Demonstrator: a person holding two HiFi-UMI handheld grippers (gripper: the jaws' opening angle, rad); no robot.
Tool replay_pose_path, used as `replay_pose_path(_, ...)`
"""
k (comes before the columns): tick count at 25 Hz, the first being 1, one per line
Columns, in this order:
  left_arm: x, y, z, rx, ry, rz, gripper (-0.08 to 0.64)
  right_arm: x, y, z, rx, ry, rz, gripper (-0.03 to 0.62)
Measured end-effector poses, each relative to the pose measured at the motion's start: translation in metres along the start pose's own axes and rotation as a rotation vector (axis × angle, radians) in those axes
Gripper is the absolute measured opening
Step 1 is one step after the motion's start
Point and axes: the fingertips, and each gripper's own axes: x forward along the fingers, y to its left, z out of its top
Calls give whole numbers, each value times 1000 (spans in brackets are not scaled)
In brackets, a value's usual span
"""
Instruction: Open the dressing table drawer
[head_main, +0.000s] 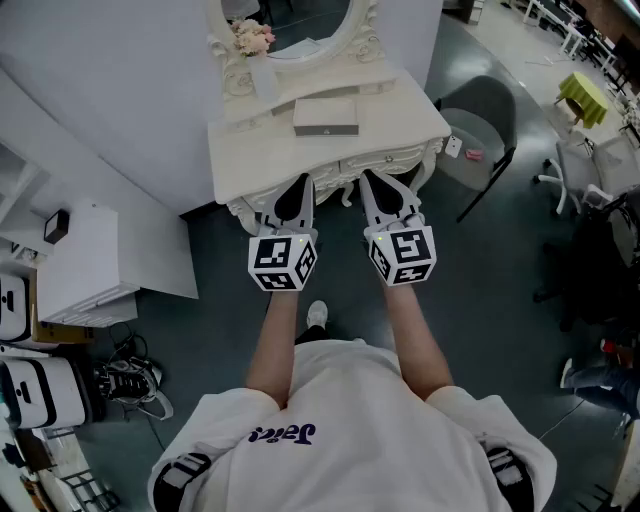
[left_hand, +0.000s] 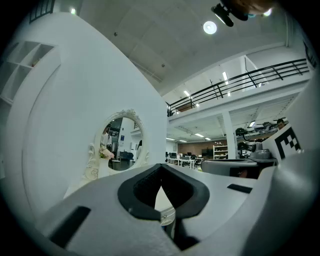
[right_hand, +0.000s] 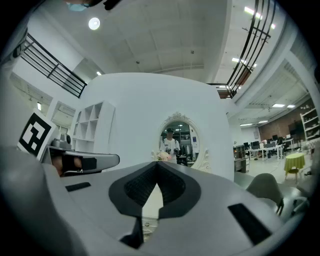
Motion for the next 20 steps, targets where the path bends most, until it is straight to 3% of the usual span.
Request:
replay_pose_path(3, -2, -4, -5, -5, 1, -12, 15, -3, -5, -9, 28, 21, -35, 9)
replay_pose_path(7, 3, 4, -22, -27, 5, -37, 15, 0, -21, -32, 113, 57, -151, 9)
replay_pose_path(13, 49, 25, -35, -58, 19, -114, 15, 46, -26, -41, 125, 42, -168, 9)
replay_pose_path(20, 118, 89, -34, -58, 37, -183, 15, 132, -17, -41, 111, 52, -173, 9)
